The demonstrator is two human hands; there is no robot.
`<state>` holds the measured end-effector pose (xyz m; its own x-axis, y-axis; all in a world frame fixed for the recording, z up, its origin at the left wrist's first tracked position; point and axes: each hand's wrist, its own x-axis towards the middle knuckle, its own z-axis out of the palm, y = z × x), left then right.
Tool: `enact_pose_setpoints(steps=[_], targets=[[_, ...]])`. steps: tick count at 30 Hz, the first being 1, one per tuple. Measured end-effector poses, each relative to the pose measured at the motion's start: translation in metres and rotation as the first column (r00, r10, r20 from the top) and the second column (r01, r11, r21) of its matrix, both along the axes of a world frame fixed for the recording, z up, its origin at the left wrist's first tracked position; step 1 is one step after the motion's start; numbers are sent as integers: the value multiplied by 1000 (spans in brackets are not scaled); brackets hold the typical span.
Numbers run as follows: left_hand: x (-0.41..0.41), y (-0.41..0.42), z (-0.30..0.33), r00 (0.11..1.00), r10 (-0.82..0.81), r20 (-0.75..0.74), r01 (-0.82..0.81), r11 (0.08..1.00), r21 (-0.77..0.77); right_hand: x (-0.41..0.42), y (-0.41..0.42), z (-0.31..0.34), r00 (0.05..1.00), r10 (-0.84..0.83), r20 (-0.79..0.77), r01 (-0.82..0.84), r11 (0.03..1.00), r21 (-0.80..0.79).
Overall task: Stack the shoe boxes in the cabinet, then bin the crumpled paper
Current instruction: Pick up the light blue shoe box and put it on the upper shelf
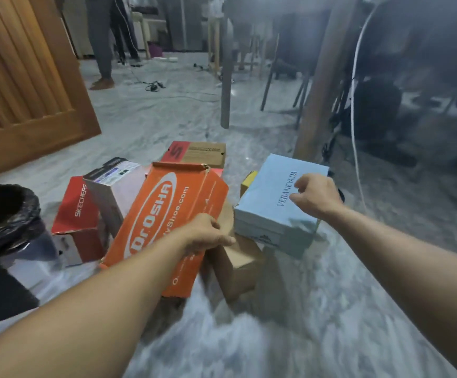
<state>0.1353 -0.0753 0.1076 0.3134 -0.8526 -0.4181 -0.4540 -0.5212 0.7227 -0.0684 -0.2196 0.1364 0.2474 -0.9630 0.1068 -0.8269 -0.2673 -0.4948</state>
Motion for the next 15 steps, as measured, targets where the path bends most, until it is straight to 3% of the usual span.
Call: enact_pose_setpoints(steps=[6, 11, 15], targets=[[-50, -59, -35, 963, 201, -178, -226, 964, -137, -49, -56, -23, 984, -158, 83, 152, 986, 74], [-75, -96, -46, 829, 386, -404, -408, 912, 34, -63, -86, -31, 952, -227, 207, 164, 946, 281], [-84, -110, -56, 810, 429, -400, -462, 887, 15, -57, -89, -43, 917, -239, 319, 65, 880, 470]])
